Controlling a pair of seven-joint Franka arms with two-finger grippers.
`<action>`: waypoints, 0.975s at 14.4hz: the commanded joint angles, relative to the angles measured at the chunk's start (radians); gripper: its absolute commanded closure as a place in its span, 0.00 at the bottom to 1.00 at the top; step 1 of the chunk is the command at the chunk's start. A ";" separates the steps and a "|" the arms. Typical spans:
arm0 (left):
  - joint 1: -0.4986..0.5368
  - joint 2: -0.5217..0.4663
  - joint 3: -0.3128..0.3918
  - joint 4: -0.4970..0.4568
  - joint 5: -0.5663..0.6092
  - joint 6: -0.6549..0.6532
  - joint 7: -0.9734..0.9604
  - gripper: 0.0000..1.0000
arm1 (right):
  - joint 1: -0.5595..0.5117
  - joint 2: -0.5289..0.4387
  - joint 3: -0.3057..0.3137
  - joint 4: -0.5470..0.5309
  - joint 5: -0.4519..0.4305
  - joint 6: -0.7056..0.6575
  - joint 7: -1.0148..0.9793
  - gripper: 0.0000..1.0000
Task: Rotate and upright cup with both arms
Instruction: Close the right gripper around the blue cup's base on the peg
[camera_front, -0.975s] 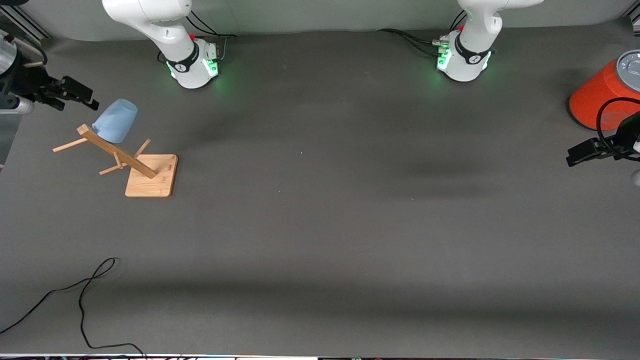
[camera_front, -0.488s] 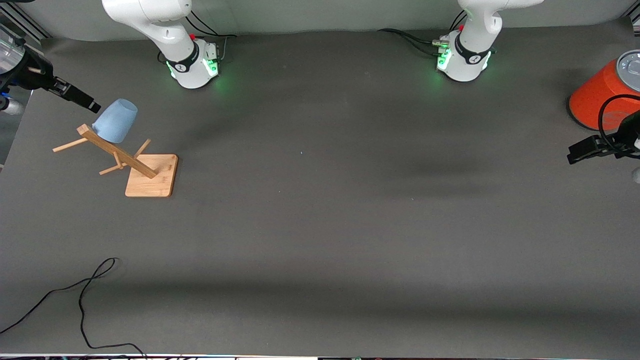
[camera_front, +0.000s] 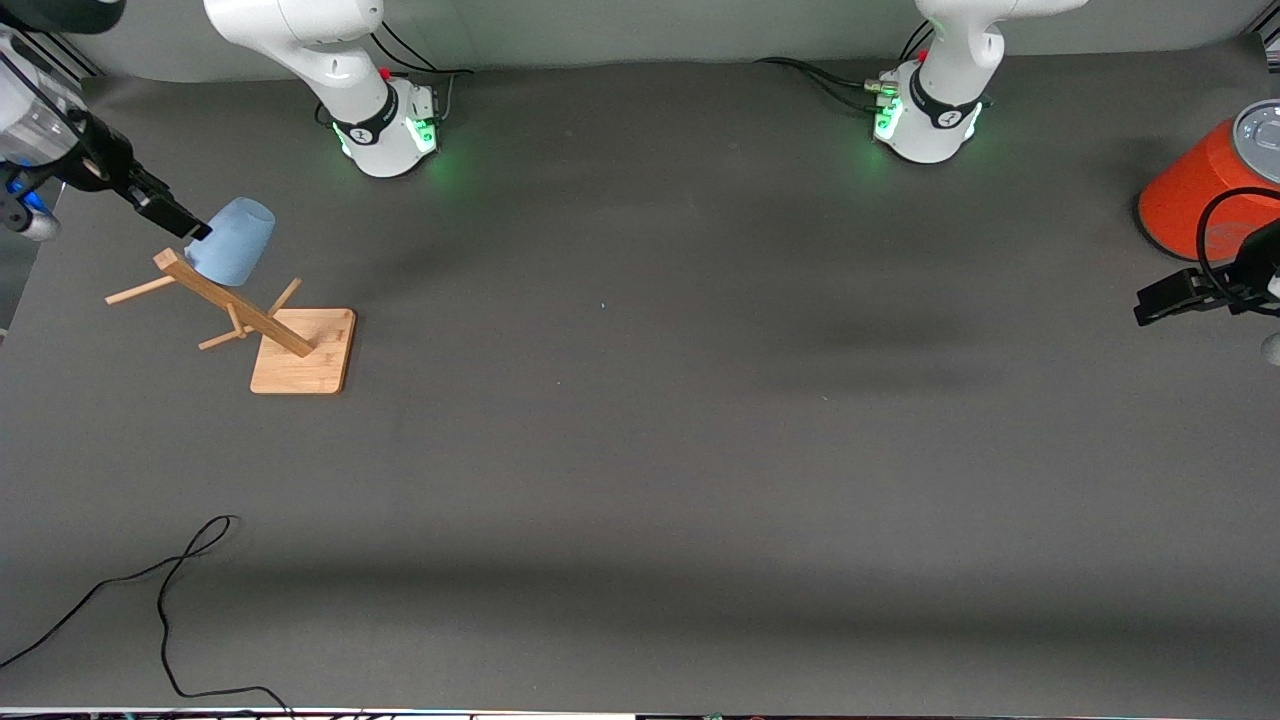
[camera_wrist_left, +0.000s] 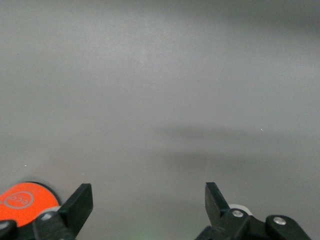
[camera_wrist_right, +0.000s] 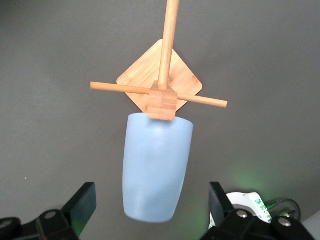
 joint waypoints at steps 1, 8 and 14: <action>0.004 0.000 0.001 0.018 -0.010 -0.021 0.022 0.00 | 0.013 -0.029 -0.010 -0.093 -0.022 0.079 0.033 0.00; 0.018 -0.001 0.001 0.016 -0.010 -0.021 0.022 0.00 | 0.013 0.013 -0.046 -0.159 -0.013 0.171 0.028 0.00; 0.024 -0.001 0.001 0.019 -0.011 -0.030 0.024 0.00 | 0.013 0.027 -0.046 -0.159 -0.008 0.182 0.028 0.32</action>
